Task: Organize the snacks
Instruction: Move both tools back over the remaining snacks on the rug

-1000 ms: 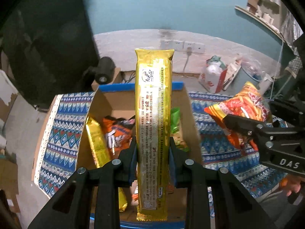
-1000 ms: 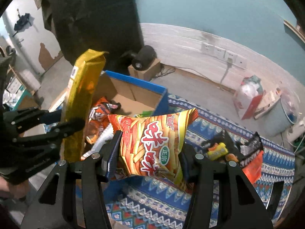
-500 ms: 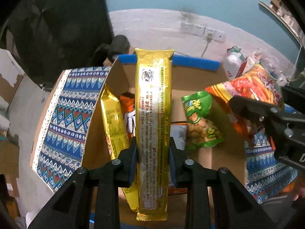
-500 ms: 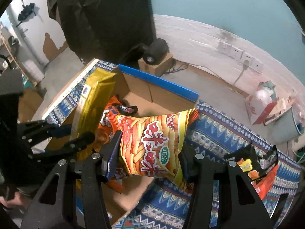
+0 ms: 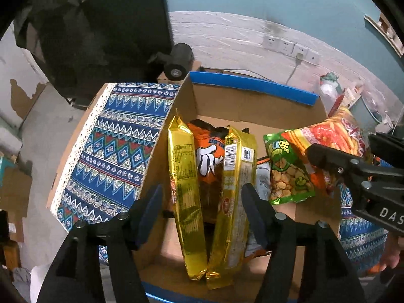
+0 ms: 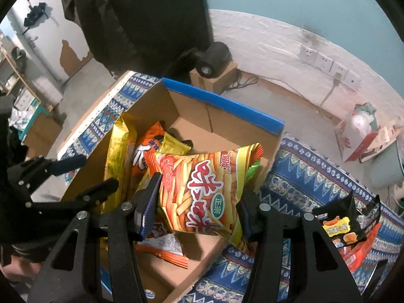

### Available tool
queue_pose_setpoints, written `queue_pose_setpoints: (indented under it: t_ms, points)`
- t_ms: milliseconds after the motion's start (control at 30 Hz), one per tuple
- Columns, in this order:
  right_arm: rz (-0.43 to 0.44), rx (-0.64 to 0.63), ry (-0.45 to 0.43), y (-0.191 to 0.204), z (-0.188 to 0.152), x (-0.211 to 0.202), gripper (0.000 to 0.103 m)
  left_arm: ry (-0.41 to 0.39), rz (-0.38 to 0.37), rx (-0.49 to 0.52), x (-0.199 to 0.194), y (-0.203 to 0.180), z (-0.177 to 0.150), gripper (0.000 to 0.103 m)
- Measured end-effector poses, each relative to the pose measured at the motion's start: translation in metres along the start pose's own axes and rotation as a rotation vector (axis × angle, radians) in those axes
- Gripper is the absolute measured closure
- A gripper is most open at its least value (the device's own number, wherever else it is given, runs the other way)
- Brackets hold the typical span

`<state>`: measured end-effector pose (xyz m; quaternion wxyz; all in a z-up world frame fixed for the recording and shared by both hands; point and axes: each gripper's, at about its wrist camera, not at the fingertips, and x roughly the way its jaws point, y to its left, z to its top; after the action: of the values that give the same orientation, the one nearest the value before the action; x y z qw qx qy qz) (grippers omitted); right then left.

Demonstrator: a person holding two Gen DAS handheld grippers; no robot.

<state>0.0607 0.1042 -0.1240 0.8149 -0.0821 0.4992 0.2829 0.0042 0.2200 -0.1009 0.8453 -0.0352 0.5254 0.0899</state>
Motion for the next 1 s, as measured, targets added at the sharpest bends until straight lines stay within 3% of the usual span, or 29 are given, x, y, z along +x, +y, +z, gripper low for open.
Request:
queue_pose_setpoints:
  t_ms: [100, 233, 700, 1000]
  points:
    - [0.012, -0.014, -0.007, 0.002, 0.0, 0.0, 0.048, 0.003, 0.0, -0.001, -0.001, -0.002, 0.0, 0.037]
    - [0.006, -0.007, -0.028, 0.002, 0.0, -0.007, 0.031, 0.0, -0.003, 0.008, -0.004, -0.006, 0.001, 0.036]
    - [-0.072, 0.019, -0.101, -0.033, -0.019, -0.062, 0.024, 0.007, -0.082, 0.068, -0.012, -0.053, 0.004, 0.034]
    - [-0.199, 0.066, -0.101, -0.082, -0.046, -0.088, 0.021, -0.005, -0.114, 0.13, -0.02, -0.099, 0.004, 0.03]
